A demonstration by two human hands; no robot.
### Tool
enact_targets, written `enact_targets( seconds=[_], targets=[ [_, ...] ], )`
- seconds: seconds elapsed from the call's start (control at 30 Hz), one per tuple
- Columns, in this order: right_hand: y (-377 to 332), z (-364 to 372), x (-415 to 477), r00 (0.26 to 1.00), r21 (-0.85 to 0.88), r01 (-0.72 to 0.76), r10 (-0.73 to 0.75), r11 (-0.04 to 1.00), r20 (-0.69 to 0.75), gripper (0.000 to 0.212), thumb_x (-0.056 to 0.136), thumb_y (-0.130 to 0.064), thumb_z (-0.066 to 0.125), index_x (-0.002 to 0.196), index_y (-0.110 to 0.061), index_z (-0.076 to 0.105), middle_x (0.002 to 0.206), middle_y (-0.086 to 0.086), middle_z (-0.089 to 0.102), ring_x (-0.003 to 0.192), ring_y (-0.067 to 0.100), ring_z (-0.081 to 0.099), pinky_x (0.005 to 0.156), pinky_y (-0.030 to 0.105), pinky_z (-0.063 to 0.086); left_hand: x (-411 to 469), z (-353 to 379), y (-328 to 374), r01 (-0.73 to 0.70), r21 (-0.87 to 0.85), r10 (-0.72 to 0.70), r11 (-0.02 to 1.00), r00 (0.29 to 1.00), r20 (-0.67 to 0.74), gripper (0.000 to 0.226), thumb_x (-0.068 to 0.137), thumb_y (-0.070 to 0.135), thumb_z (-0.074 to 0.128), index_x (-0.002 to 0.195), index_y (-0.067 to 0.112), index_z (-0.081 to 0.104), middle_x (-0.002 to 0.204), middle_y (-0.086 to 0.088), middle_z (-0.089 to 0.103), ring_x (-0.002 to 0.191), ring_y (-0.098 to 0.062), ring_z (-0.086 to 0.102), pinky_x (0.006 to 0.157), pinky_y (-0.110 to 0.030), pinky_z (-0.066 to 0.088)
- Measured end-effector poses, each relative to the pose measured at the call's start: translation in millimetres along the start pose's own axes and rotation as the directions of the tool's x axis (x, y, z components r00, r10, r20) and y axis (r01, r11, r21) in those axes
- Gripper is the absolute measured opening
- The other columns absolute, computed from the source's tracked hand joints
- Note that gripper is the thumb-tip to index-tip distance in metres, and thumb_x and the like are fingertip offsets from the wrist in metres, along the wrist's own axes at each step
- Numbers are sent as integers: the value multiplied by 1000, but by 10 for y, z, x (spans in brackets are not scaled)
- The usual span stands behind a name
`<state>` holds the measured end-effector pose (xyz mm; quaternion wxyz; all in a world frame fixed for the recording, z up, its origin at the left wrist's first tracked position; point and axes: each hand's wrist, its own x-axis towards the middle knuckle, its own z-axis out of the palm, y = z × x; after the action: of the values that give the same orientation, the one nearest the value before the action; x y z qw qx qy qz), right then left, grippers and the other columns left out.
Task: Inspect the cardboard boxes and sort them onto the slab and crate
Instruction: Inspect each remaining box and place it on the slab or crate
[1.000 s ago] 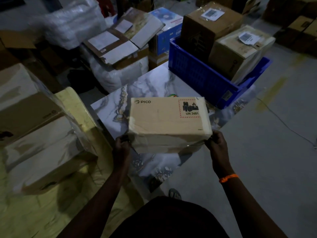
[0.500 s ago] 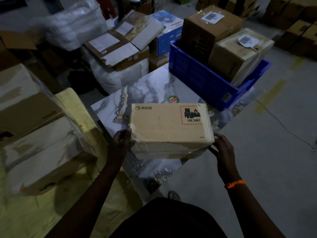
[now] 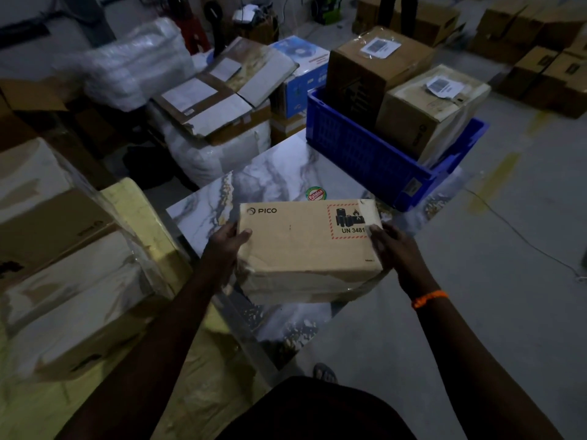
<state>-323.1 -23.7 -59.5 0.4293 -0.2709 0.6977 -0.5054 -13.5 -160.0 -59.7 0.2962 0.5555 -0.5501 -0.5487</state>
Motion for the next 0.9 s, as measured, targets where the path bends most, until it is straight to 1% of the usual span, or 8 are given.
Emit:
enact_targets(
  seconds=[0.13,0.3,0.47,0.53,0.63,0.7,0.8,0.9],
  targets=[
    [-211,162,197,999,-45,29,-28,999,27,27,101,-36,65,123,-22,60,98,-5,72,87,10,69,67,17,54,89,88,94,-74,67,76,995,997,-21,34,95,0,62,130,1,61,117,-16,70,88,-13,68,62,-6,49],
    [-145,136,284,977,-147,208,-213,967,-21,10,98,-43,66,108,-44,62,109,-10,73,104,9,71,90,35,56,98,27,81,-140,-99,136,985,990,-44,56,86,-15,65,139,-3,53,128,-15,65,99,-11,70,80,-19,57],
    [-47,96,92,969,-22,229,-230,973,-84,31,101,-43,61,129,-31,63,124,-11,70,114,5,66,91,34,55,-55,14,-37,-163,-179,149,970,985,-88,74,77,-27,62,143,2,47,130,-8,64,112,-12,68,86,-22,57],
    [47,90,-34,972,64,210,-201,976,-122,25,104,-38,58,127,-32,65,117,-19,72,107,-6,66,87,31,53,-83,20,-226,-155,-155,137,976,983,-122,76,74,-31,60,142,-4,45,138,-13,59,126,-24,60,96,-34,56],
    [307,64,-185,974,85,166,-150,982,-171,14,105,-37,58,112,-41,70,110,-20,73,105,0,67,90,43,55,-220,44,-551,-111,-154,84,982,982,-170,56,82,-15,68,134,-1,53,133,-19,64,126,-32,60,101,-51,52],
    [517,36,-258,976,92,135,-116,987,-186,21,104,-42,58,119,-32,69,119,-9,72,113,14,67,98,53,55,-369,103,-668,-65,-202,25,977,981,-193,34,90,-4,66,120,13,62,119,-10,71,116,-30,65,88,-43,57],
    [729,21,-395,972,121,102,-73,987,-222,30,105,-39,55,127,-21,66,124,-2,70,117,17,65,102,49,54,-540,124,-804,2,-270,-65,963,972,-224,27,99,1,56,106,25,66,93,10,75,93,-18,70,69,-25,56],
    [848,8,-491,969,121,100,-69,988,-237,25,106,-35,53,120,-21,67,119,-3,71,113,14,67,100,45,55,-638,77,-950,59,-296,-125,953,970,-209,12,95,12,64,102,20,70,90,7,76,92,-22,70,79,-37,57]
  ],
)
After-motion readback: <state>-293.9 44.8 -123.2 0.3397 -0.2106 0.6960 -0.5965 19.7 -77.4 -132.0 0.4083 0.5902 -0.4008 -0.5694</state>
